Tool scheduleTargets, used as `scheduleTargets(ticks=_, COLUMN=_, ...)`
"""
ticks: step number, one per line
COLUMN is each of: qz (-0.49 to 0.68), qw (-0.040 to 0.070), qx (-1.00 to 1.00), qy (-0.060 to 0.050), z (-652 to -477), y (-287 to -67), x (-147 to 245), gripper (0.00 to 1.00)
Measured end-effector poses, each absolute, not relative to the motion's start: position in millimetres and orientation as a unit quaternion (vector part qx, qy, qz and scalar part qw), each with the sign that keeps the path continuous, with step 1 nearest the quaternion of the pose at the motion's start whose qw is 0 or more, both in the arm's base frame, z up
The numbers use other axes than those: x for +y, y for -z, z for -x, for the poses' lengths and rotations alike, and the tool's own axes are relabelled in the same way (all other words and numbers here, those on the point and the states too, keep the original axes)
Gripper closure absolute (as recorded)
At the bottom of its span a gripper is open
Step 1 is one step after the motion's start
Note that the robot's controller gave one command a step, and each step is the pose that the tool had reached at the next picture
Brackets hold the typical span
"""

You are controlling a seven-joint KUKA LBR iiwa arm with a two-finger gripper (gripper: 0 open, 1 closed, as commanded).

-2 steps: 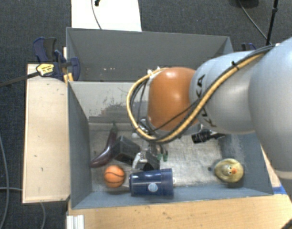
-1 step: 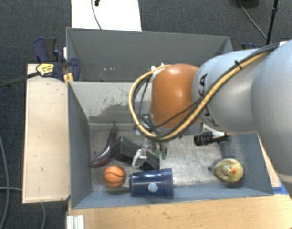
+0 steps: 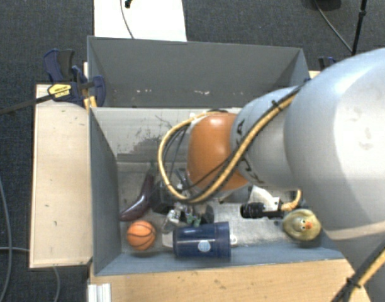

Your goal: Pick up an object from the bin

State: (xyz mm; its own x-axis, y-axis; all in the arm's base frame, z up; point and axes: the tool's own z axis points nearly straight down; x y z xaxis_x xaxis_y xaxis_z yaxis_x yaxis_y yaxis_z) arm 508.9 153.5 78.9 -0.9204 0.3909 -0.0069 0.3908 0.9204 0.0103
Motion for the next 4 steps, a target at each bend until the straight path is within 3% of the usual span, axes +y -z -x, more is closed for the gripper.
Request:
scheduleTargets(ticks=1, qz=-0.201, qw=0.006, qx=0.979, qy=-0.002, z=-510.1, y=-81.1, x=150.7, gripper=1.00)
scheduleTargets(ticks=4, qz=-0.203, qw=0.006, qx=0.979, qy=-0.002, z=-510.0, y=-81.8, x=150.5, gripper=1.00)
